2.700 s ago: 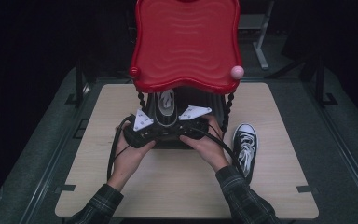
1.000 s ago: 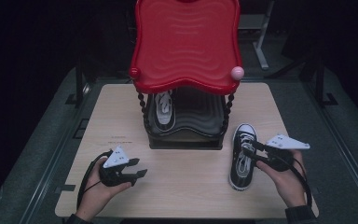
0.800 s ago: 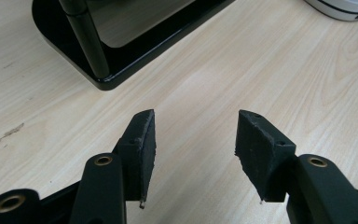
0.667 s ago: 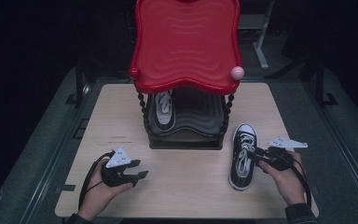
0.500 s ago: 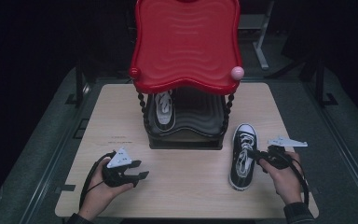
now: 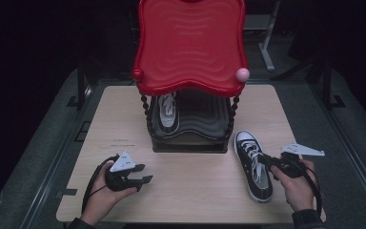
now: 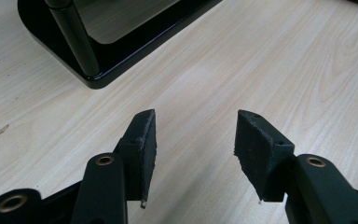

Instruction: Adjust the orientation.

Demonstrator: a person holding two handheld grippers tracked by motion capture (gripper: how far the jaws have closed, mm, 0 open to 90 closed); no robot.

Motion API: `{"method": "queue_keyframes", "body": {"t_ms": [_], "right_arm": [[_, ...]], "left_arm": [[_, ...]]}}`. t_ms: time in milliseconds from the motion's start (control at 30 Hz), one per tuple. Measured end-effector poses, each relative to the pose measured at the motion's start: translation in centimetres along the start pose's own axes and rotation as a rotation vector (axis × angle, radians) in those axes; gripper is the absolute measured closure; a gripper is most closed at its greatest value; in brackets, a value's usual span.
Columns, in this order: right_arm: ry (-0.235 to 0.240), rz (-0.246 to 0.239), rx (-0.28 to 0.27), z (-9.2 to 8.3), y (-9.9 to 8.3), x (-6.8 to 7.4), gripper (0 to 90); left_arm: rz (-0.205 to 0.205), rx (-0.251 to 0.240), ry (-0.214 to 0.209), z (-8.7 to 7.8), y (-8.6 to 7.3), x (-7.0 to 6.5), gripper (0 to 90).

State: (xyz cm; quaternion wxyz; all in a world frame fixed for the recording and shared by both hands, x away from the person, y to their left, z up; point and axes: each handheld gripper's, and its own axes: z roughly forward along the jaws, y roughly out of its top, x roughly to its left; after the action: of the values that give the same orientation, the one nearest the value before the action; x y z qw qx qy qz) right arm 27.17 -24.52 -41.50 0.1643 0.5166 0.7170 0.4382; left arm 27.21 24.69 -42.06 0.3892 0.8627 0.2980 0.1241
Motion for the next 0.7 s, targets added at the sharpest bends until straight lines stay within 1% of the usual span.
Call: {"method": "queue_keyframes", "body": {"t_ms": [133,300,367,533,700], "right_arm": [[0.018,-0.006,-0.019,-1.1,-0.3,0.8,85.6],[0.056,-0.032,-0.039,-2.3,-0.7,2.2,85.6],[0.07,-0.035,-0.04,-2.7,-0.8,2.7,85.6],[0.103,-0.046,-0.04,-3.3,-1.3,3.6,85.6],[0.134,-0.071,-0.026,-3.2,-1.6,4.6,85.6]], "left_arm": [[0.006,-0.001,-0.004,0.0,0.0,-0.1,48.1],[0.012,0.001,-0.01,0.2,0.1,-0.2,48.2],[0.013,0.001,-0.011,0.2,0.1,-0.2,48.1],[0.01,-0.002,-0.012,0.2,0.1,-0.2,48.1],[0.009,-0.002,-0.013,0.3,0.2,-0.3,48.1]]}}
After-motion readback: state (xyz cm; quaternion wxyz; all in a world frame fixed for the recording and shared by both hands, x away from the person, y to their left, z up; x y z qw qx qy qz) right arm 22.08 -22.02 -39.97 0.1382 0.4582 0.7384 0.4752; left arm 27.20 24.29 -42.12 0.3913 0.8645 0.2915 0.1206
